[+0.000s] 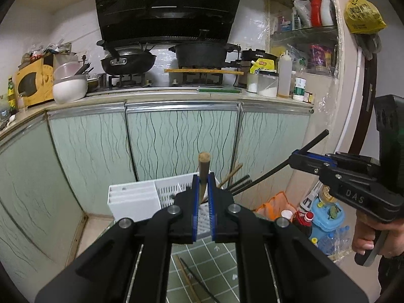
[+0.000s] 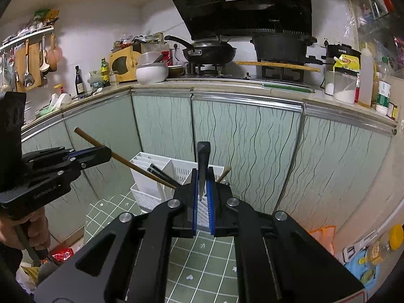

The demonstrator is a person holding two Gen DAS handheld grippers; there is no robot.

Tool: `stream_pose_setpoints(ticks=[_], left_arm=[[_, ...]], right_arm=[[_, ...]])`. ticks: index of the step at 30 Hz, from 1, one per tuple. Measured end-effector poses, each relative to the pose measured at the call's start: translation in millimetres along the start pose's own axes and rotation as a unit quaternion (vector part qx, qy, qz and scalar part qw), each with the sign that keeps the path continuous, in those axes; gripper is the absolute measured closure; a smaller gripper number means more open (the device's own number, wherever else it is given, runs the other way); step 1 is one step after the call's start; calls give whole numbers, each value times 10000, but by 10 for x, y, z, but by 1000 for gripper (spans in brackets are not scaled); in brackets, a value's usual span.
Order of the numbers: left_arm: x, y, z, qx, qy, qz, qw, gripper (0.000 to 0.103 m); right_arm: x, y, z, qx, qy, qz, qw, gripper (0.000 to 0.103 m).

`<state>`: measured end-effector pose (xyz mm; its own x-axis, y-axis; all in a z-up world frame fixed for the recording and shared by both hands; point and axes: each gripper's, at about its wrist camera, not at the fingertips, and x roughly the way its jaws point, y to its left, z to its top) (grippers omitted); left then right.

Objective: Organize utensils
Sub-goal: 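Lower the left tool's chopstick into the holder and open it while the right tool does the same, then withdraw both open tools from the holder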

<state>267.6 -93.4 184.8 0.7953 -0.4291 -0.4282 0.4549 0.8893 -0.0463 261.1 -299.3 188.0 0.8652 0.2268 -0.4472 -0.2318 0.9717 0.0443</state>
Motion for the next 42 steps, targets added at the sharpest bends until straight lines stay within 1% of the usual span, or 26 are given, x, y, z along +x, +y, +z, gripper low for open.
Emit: stream_pose_setpoints(ticks=[8, 12, 18, 24, 25, 26, 27, 28, 29, 30, 31, 32, 33, 34, 37, 42], left_arm=[[353, 67, 119, -35, 93, 6, 10000, 97], [560, 115, 82, 90, 149, 0, 9998, 97], [838, 254, -25, -62, 356, -59, 9993, 97], [1076, 328, -50, -15, 513, -89, 9986, 96], [1104, 346, -48, -23, 541, -77, 9985, 95], [1117, 370, -48, -32, 526, -15, 9986, 85], [1114, 389, -48, -48, 527, 46, 9986, 71], [1101, 408, -49, -77, 515, 114, 9986, 30], [1040, 432, -51, -134, 378, 215, 9990, 14], [967, 447, -57, -162, 219, 238, 9993, 14], [927, 457, -53, -167, 173, 255, 9994, 13], [884, 470, -56, -167, 175, 325, 9992, 10], [852, 482, -60, -158, 180, 391, 9989, 10], [819, 493, -68, -139, 176, 430, 9988, 10], [686, 514, -119, -88, 161, 595, 9981, 8], [413, 495, -284, 48, 91, 770, 9970, 6]], right_arm=[[340, -63, 115, -48, 63, -4, 10000, 97], [562, -88, 100, -86, 186, 1, 9998, 97], [854, -168, 21, 0, 365, 2, 9993, 97], [1076, -271, 2, 180, 507, -4, 9986, 97], [1103, -278, 1, 157, 490, -37, 9987, 97], [1113, -283, 1, 143, 478, -90, 9987, 97], [1141, -293, -5, 106, 498, -145, 9986, 93], [1146, -300, -9, 104, 499, -180, 9985, 73], [1118, -317, -10, 123, 422, -269, 9987, 57], [1078, -330, -13, 141, 335, -334, 9988, 30], [1048, -332, -16, 150, 306, -358, 9988, 26], [1007, -341, -30, 152, 324, -398, 9986, 26], [980, -344, -37, 138, 344, -457, 9983, 21], [942, -338, -56, 102, 338, -538, 9979, 12], [816, -295, -119, -20, 334, -582, 9977, 8], [607, -178, -242, -173, 336, -633, 9973, 8]])
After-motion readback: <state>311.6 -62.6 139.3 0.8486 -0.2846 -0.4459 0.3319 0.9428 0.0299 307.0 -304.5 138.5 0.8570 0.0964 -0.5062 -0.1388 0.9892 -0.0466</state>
